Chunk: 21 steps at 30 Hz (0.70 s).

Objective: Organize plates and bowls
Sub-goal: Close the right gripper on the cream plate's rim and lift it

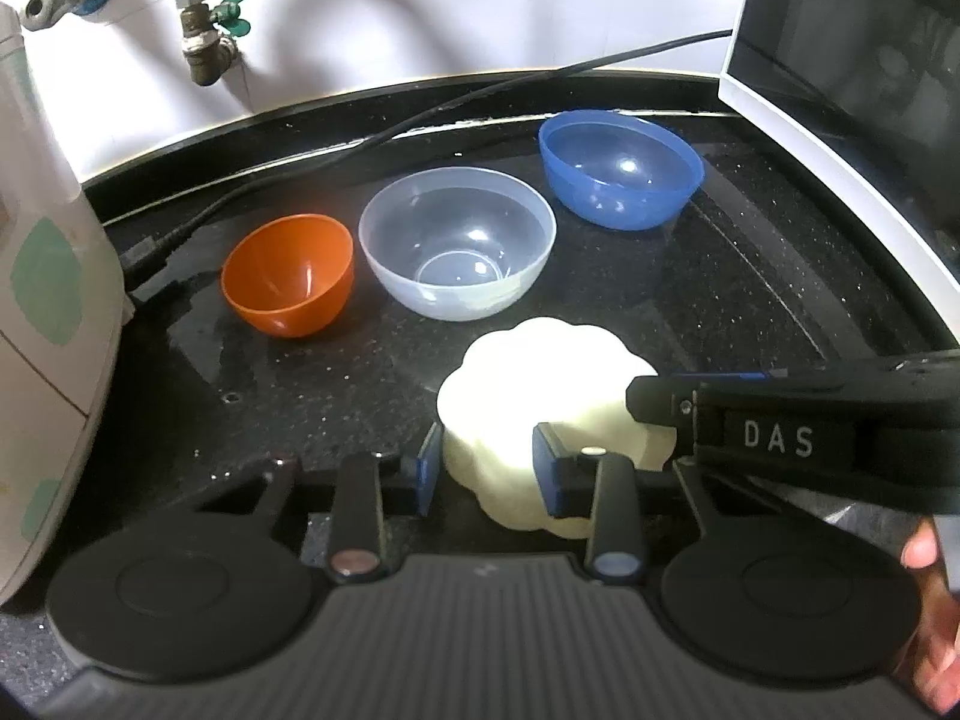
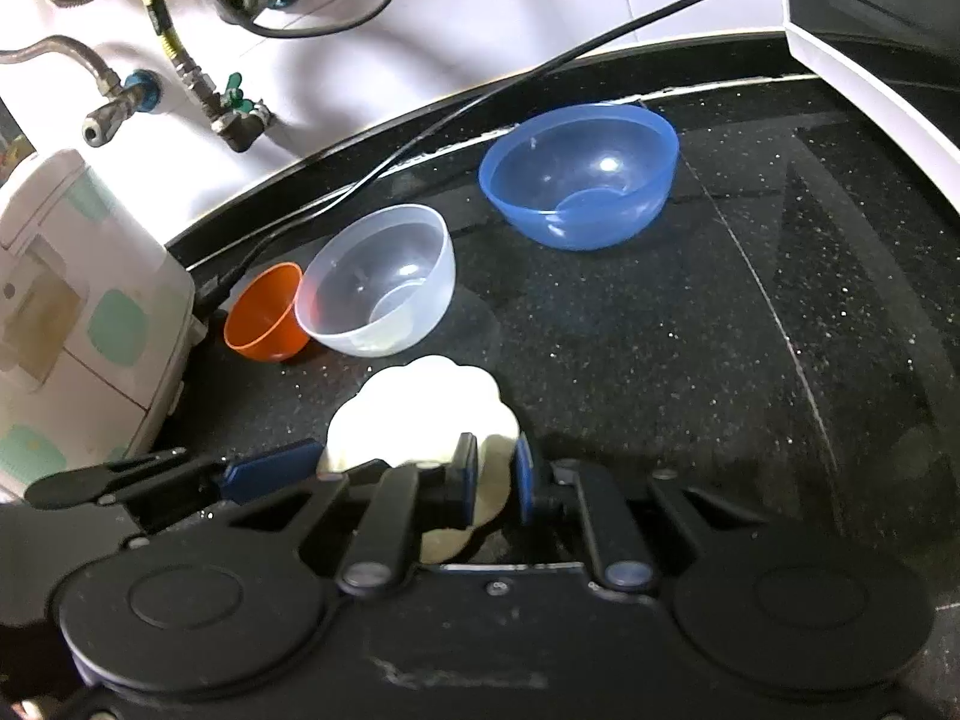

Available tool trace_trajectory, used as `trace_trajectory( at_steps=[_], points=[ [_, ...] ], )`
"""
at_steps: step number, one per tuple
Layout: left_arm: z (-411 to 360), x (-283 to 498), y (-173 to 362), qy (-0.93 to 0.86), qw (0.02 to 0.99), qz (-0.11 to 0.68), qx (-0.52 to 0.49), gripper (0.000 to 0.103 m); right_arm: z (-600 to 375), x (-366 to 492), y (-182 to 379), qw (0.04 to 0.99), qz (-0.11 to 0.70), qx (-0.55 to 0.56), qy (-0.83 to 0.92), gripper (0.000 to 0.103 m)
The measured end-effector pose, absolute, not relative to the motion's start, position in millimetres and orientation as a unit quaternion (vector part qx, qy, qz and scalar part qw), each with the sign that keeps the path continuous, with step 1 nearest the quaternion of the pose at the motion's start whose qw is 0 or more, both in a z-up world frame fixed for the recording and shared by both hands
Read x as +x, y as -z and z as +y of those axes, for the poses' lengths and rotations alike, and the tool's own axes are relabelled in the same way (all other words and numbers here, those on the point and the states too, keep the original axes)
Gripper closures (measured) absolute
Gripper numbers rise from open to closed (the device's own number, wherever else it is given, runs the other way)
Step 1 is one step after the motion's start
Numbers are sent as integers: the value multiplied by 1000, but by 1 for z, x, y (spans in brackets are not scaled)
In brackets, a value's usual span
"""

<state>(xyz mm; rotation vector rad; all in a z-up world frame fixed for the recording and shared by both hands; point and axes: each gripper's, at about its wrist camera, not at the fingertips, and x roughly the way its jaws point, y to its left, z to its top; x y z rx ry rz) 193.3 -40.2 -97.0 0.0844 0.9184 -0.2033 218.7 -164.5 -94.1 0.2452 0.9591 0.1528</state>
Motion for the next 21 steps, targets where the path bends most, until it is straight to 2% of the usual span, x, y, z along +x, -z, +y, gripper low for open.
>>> trace_trajectory(
  at_steps=[21],
  points=[
    [-9, 143, 54, 92, 900, 425, 33, 73, -146, 170, 47, 889, 432, 118, -90, 89]
  ],
)
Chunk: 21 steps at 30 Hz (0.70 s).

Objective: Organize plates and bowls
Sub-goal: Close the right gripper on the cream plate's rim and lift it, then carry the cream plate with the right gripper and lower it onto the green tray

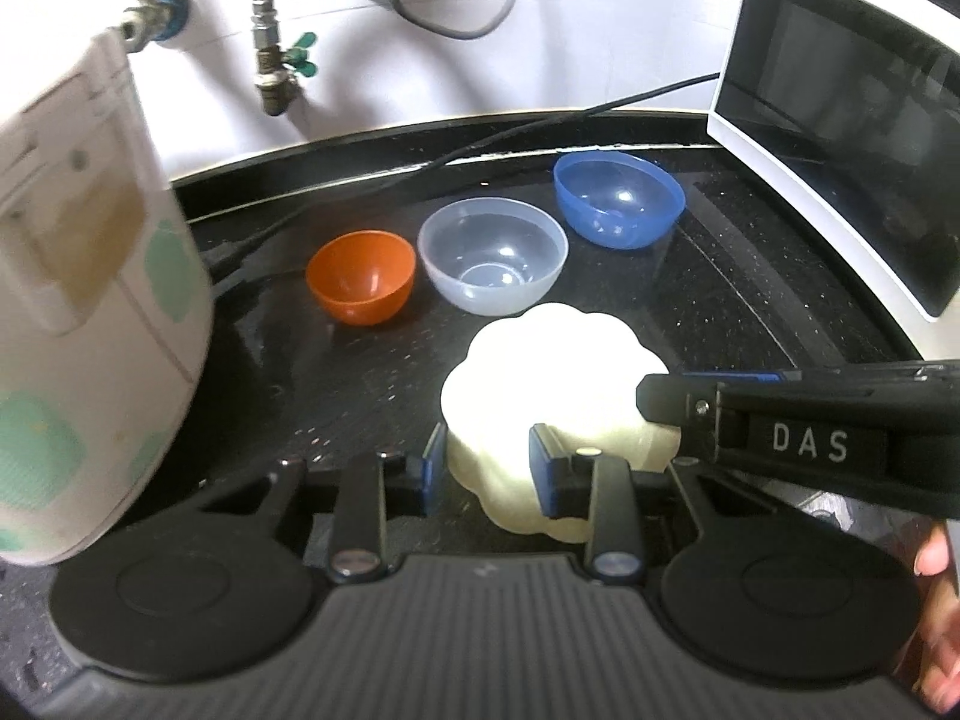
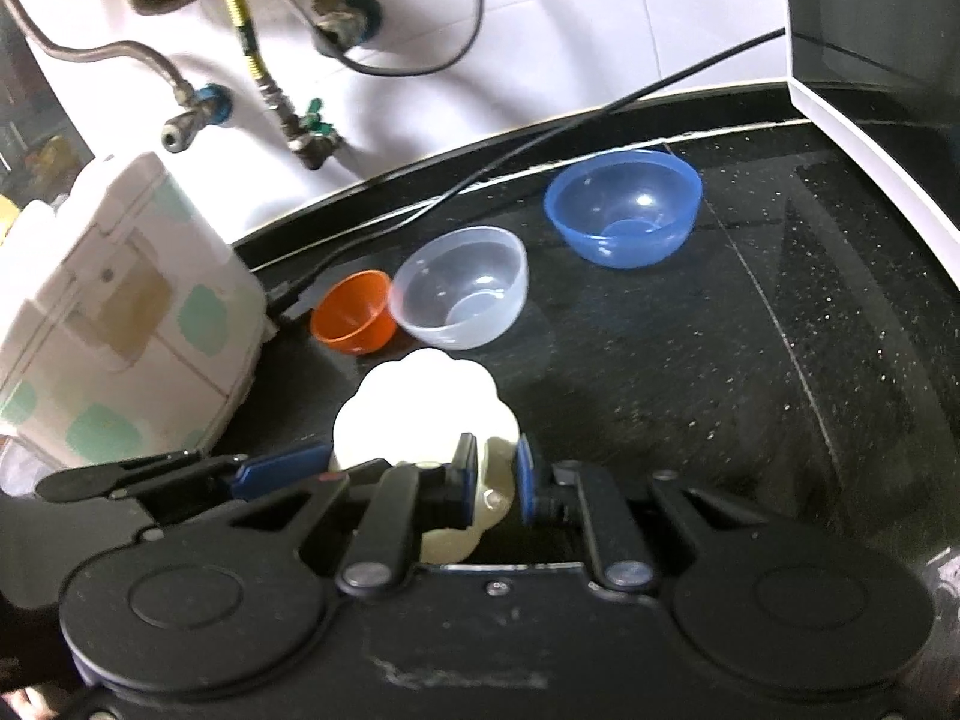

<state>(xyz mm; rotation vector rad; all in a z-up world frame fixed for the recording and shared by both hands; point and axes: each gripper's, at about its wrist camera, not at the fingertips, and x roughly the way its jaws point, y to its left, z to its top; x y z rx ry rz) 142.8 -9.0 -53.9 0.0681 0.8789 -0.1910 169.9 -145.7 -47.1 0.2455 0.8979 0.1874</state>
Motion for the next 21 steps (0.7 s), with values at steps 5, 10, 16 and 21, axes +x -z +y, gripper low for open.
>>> trace_trajectory(
  at_steps=[5, 10, 16, 21],
  points=[
    [7, 124, 47, 86, 901, 424, 34, 73, -129, 151, 40, 888, 433, 118, -100, 89],
    [26, 104, 41, 79, 901, 425, 36, 73, -106, 132, 34, 887, 434, 116, -110, 89],
    [55, 81, 35, 68, 902, 424, 31, 73, -76, 108, 27, 885, 434, 114, -125, 89],
    [82, 58, 34, 65, 901, 428, 26, 73, -51, 92, 24, 881, 438, 115, -137, 89]
  ],
)
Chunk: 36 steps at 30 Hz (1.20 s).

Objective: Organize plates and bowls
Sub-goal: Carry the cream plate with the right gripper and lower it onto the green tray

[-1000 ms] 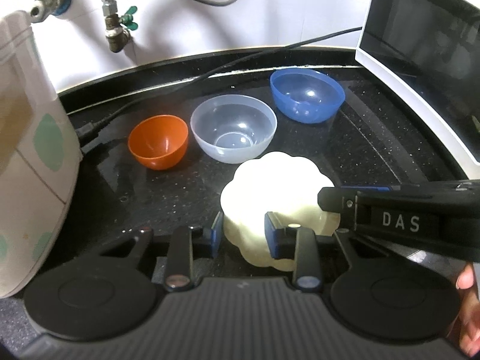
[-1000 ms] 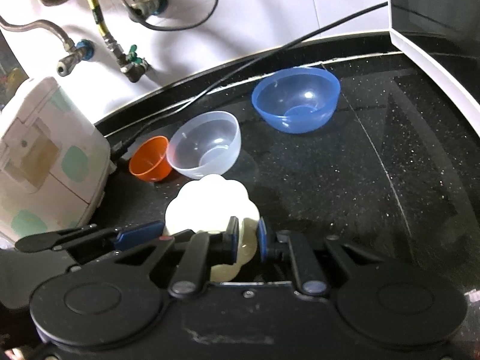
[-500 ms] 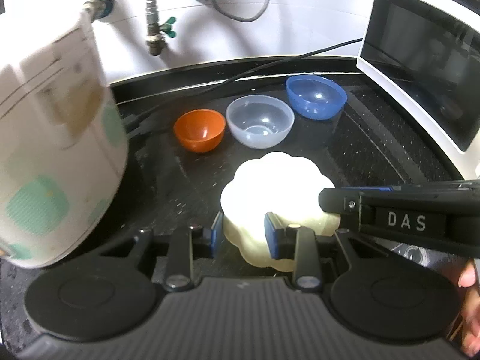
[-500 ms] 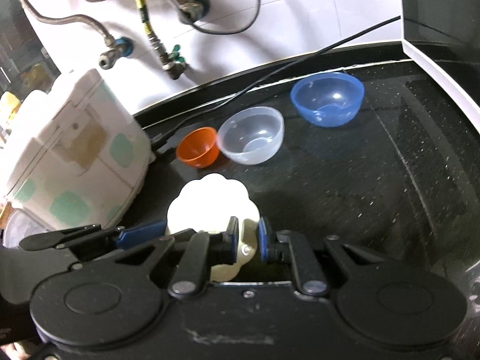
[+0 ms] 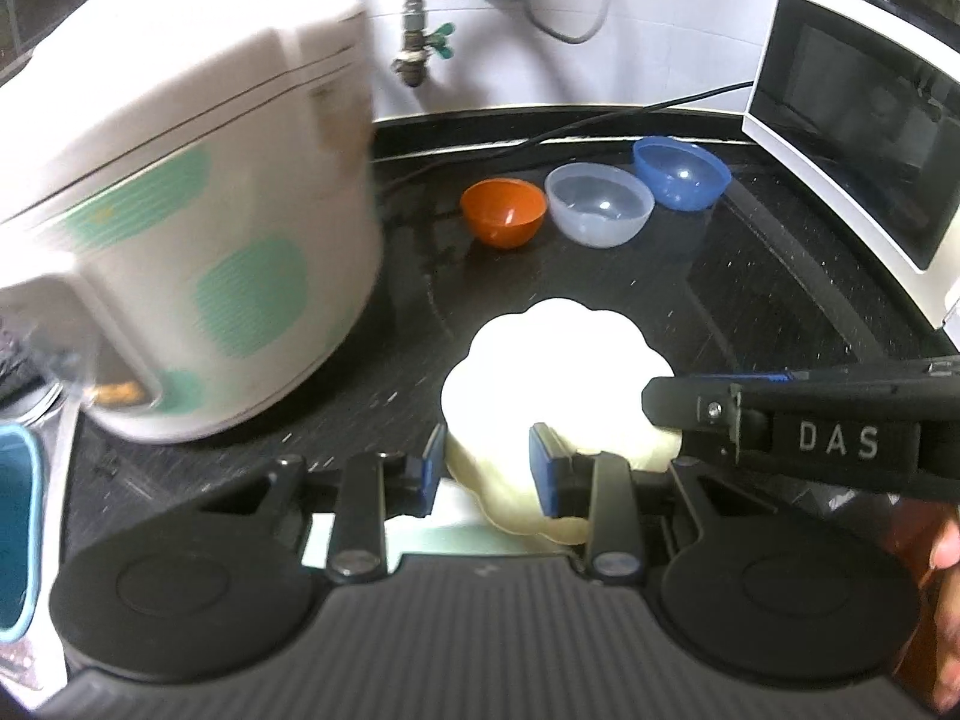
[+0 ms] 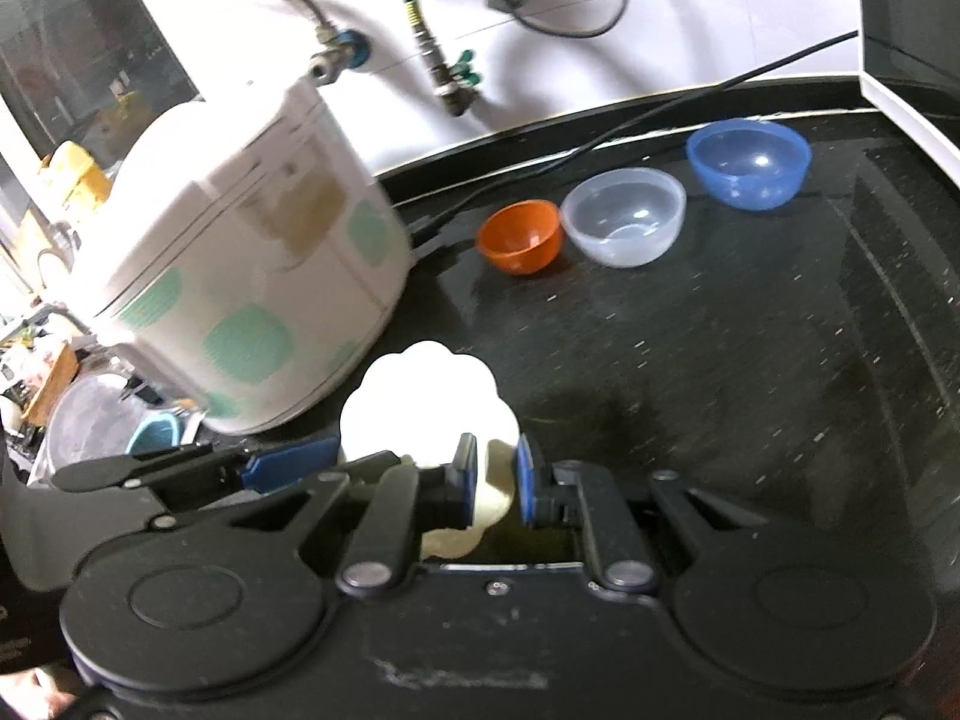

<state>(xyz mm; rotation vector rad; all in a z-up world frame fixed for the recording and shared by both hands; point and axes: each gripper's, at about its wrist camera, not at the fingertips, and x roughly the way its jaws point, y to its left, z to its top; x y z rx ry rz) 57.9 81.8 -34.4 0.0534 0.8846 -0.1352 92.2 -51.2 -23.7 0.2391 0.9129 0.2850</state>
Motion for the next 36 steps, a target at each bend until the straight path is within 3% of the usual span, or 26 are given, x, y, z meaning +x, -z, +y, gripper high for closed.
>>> trace_trajectory(
  at_steps=[14, 31, 34, 36],
  points=[
    [153, 5, 55, 47, 885, 462, 15, 73, 29, 47, 40, 852, 485, 85, -180, 89],
    [162, 3, 79, 52, 871, 489, 5, 73, 55, 53, 67, 831, 526, 68, -171, 87],
    [161, 3, 77, 51, 872, 487, 6, 69, 57, 55, 70, 828, 528, 68, -176, 83],
    [163, 1, 72, 43, 874, 484, 6, 58, 56, 54, 68, 831, 523, 67, -177, 79]
  ],
)
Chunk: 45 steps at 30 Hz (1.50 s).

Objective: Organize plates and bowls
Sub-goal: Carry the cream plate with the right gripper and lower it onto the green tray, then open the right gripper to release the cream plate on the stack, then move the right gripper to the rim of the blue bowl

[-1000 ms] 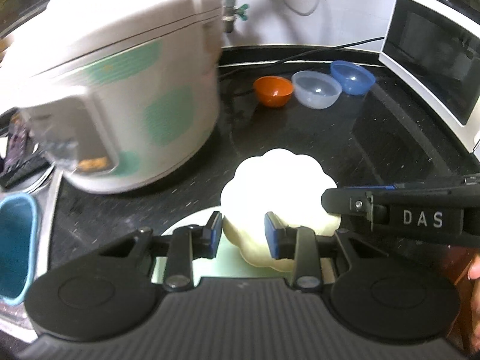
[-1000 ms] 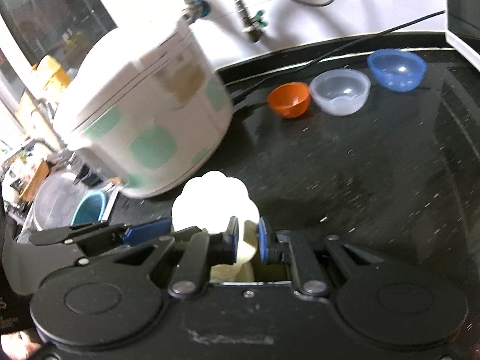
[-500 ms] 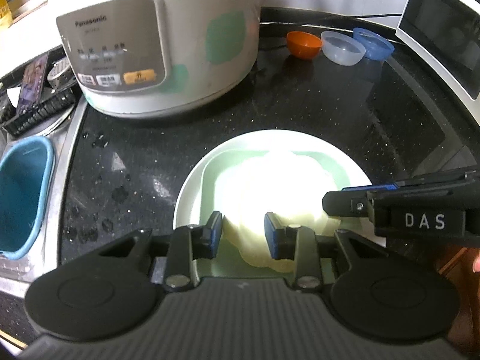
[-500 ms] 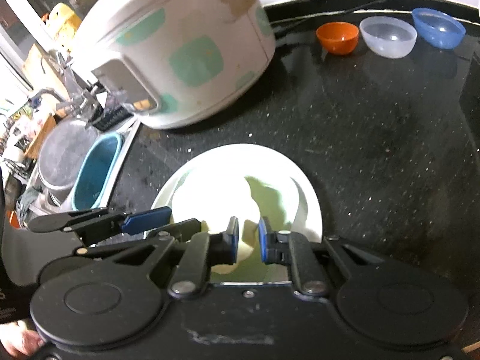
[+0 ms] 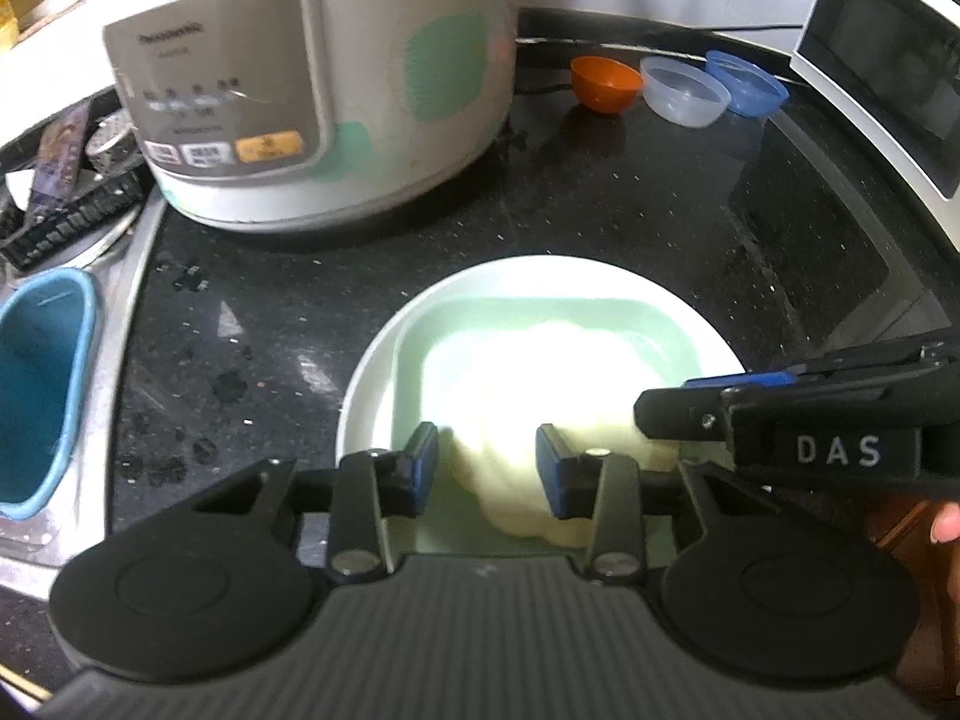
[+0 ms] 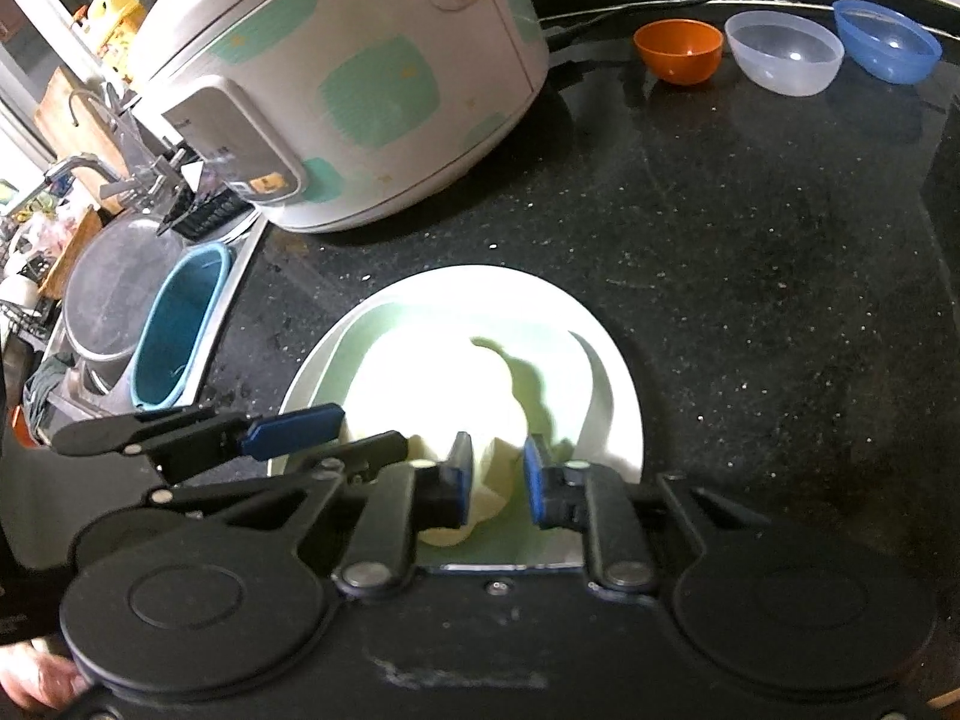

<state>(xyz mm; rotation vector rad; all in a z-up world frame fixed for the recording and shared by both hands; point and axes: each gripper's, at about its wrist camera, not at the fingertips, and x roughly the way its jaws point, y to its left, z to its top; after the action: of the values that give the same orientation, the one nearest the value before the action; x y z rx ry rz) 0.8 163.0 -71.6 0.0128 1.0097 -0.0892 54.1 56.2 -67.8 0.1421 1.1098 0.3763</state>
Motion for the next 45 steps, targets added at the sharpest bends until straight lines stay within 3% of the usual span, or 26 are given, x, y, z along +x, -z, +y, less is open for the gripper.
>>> trace_trajectory(
  at_steps=[2, 4, 6, 9, 45],
  points=[
    [169, -3, 64, 29, 881, 473, 1, 44, 53, 52, 63, 835, 515, 69, -179, 71],
    [177, -8, 57, 19, 888, 460, -7, 30, 47, 50, 57, 842, 505, 72, -174, 50],
    [183, -11, 52, 13, 893, 450, -12, 10, 40, 48, 51, 851, 493, 75, -165, 12],
    [181, -14, 49, 9, 898, 439, 1, 2, 33, 43, 44, 862, 478, 72, -155, 0],
    [97, 27, 54, 96, 891, 443, 30, 0, -53, 38, 30, 879, 464, 89, -61, 0]
  ],
)
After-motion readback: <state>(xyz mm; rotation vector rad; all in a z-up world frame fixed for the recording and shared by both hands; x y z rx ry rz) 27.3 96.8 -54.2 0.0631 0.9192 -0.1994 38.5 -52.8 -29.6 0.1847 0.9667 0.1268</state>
